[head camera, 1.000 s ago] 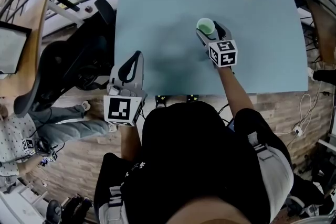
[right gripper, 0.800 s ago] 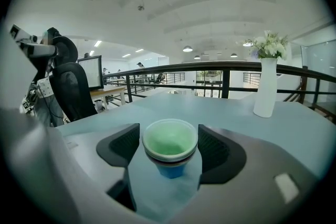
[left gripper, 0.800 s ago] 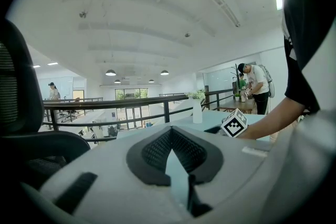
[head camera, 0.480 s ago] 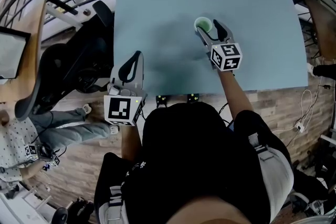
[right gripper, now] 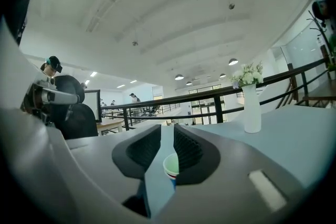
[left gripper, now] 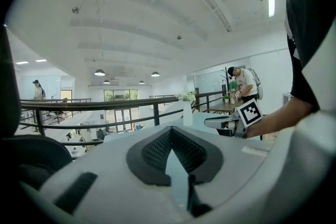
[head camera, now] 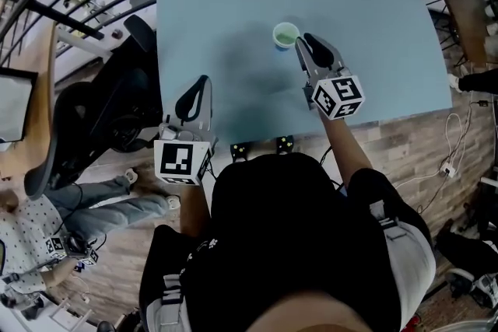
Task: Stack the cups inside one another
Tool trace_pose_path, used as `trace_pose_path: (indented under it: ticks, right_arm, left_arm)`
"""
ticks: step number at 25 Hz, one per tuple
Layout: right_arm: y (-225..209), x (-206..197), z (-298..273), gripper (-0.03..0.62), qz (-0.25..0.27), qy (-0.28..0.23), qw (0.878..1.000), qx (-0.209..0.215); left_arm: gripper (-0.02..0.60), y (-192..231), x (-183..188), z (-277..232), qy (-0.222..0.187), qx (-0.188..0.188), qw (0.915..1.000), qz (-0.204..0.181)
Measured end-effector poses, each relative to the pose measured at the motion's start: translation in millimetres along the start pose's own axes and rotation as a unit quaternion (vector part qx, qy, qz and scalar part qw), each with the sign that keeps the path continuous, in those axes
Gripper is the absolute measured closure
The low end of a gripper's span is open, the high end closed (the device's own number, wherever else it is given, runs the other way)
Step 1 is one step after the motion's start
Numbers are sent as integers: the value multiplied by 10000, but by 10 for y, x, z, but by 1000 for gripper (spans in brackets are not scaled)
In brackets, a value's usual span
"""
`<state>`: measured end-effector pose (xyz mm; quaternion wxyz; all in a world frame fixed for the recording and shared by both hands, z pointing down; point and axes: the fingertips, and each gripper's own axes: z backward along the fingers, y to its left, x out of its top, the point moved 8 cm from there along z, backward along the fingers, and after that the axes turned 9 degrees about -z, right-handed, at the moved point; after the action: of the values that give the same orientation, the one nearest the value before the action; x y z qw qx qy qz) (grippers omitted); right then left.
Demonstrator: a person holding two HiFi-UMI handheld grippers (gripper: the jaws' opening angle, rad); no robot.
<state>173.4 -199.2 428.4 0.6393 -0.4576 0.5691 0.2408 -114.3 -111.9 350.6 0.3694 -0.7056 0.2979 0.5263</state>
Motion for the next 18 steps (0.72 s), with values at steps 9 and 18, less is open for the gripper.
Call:
trace_pose_path:
  ticks: [9,18]
  right_arm:
    - [119,2,322,588,-269,-76,9996,94]
    - [196,23,423,588,-31,76,9999,125]
  left_arm:
    - [597,-83,0,-89,-76,-306,9995,12]
    - [597,-133,15,-116,-90,-467,9989,1]
